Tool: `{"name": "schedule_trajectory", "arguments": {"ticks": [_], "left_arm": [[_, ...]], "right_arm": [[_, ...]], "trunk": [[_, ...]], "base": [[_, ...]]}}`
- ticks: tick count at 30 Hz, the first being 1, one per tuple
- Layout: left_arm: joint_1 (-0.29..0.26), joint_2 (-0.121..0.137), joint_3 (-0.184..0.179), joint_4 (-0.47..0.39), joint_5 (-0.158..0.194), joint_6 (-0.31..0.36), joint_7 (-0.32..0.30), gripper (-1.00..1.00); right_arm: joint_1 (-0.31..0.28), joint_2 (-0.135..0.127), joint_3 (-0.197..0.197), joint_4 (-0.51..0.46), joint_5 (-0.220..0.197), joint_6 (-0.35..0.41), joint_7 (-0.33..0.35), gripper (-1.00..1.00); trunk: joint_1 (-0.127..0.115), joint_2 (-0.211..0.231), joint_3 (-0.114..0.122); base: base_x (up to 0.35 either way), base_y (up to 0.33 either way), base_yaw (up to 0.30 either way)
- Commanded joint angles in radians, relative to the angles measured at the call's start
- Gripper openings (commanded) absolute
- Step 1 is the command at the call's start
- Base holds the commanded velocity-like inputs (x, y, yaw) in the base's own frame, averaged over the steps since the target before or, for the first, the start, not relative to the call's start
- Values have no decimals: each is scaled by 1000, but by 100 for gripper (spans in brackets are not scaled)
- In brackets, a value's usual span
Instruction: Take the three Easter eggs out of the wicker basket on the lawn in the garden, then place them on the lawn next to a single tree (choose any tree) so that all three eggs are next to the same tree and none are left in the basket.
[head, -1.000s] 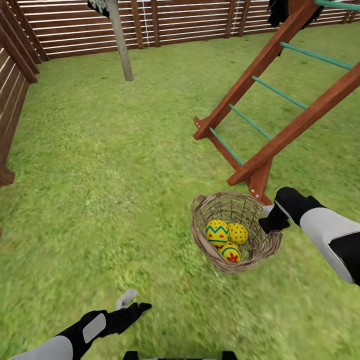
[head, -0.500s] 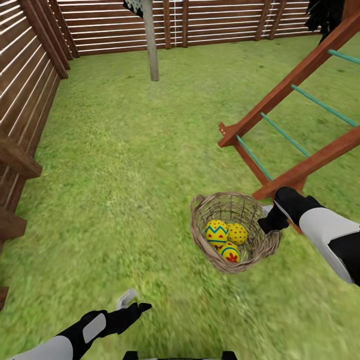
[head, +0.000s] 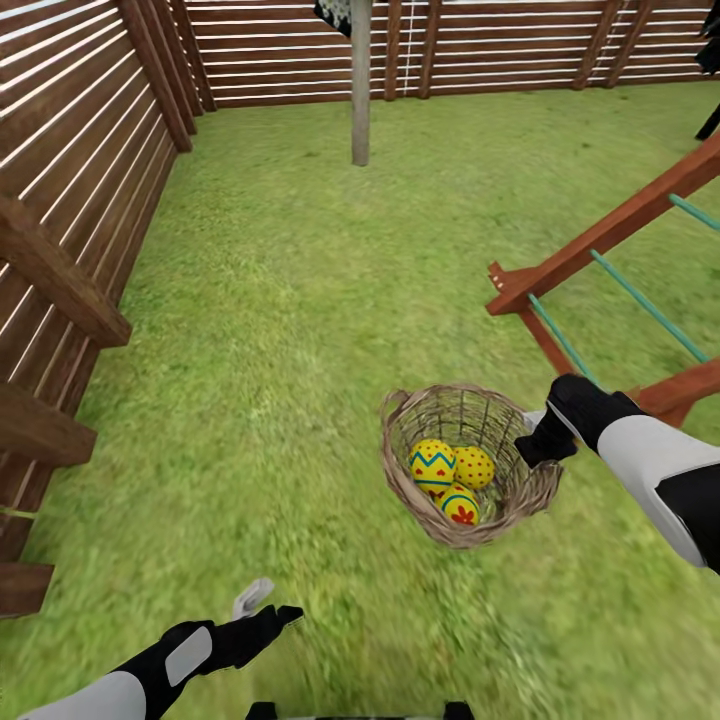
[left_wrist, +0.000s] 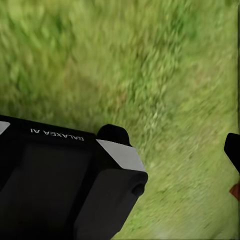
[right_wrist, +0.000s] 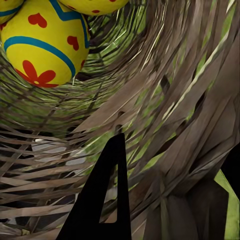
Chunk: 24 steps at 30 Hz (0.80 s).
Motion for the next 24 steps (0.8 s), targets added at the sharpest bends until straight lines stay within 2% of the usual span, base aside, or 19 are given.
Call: {"name": "schedule_trajectory", "arguments": {"ticks": [1,6,24], "left_arm": [[-1,0,-4,0,7,5,-1,100],[-1,1,-4,0,7,5,-1,100],[-1,1,-4,0,5,1,-1,100]], "right_arm": [[0,-1,-3,-2,1,5,9,-100],[0,-1,-3,2,1,4,9,-100],[0,-3,-6,-1,4,3,13,-100]], "trunk": [[1,-1,-1],[1,-1,-1],[1,-1,-1]], "base": [[333,77,228],[335,24,160],[337,0,3]]}}
